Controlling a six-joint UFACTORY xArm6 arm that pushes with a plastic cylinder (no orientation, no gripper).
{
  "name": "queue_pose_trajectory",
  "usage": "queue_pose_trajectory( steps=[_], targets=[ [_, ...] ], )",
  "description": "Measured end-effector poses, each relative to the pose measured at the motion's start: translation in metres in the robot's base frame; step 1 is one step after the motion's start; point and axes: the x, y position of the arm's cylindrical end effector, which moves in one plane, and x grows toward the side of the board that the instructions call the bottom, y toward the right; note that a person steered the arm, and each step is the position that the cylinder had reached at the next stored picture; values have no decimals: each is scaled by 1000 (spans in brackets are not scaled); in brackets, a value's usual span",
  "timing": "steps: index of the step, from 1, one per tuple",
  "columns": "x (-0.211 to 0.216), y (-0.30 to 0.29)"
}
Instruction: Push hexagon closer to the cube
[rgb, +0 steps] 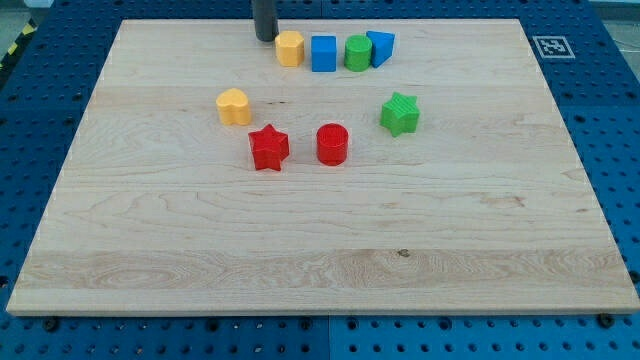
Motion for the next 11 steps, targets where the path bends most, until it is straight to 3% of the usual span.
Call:
queue_pose_trajectory(
  steps=[3,4,5,7,8,9,11],
  targets=[
    [14,25],
    [14,21],
    [13,-18],
    [74,-72],
    [131,-72],
    [162,-72],
    [150,-29]
  ],
)
